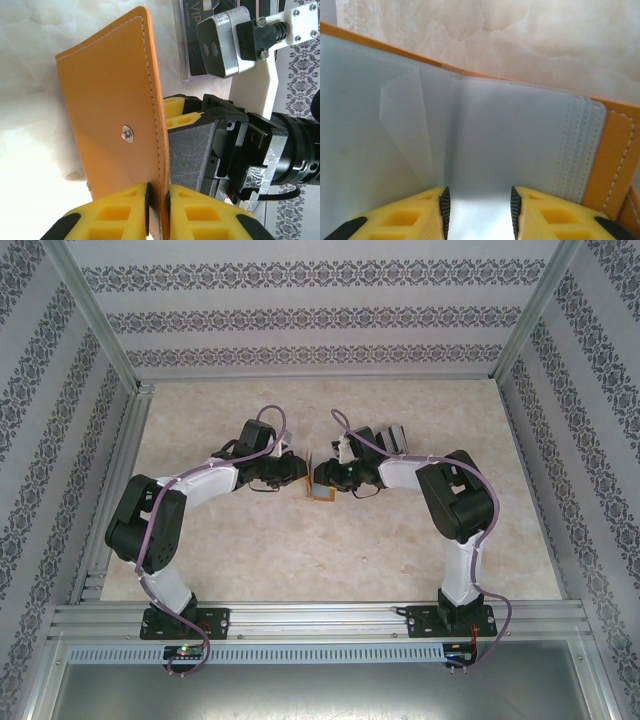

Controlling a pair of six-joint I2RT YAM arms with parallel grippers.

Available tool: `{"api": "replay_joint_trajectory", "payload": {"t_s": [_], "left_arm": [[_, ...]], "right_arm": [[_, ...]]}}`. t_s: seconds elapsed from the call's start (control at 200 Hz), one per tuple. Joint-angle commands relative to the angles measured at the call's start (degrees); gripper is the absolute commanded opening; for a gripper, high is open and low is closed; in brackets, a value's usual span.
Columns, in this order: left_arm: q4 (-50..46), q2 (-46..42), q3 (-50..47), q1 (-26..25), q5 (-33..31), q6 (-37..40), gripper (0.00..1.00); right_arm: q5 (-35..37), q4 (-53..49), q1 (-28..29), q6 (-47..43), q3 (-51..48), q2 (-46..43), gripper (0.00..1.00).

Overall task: Put the credit cards into the card holder
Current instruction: Open the card holder at the center of the table.

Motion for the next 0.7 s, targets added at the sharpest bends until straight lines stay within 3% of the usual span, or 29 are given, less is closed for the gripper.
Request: {"api": "replay_joint_trajectory", "payload": {"t_s": [0.0, 0.125, 0.345, 0.54, 0.695], "left_arm": [[3.9, -0.5, 0.0, 0.7, 2.9, 0.3, 0.15], [0.8, -1.4, 0.2, 0.9, 0.8, 2.0, 0.0], [-14.0, -2.3, 2.6, 1.6, -9.1, 9.4, 0.0], [-14.3, -2.8, 1.8, 1.6, -10.0, 10.1, 0.0], [-10.7, -1.9, -0.2, 1.6, -9.0, 7.7, 0.0]], "right_arm": [[0.6, -0.8, -0.8, -0.2, -1.4, 1.5, 0.4], [0.3, -0.3, -1.2, 0.1, -1.9, 1.0, 0.4], [0.5, -3.8, -3.3, -2.4, -2.6, -6.1, 0.41], [3.7, -10.4, -5.2, -6.3, -1.8, -12.8, 0.41], [3.0, -12.1, -1.3, -7.0, 1.2, -12.3, 0.4]]}}
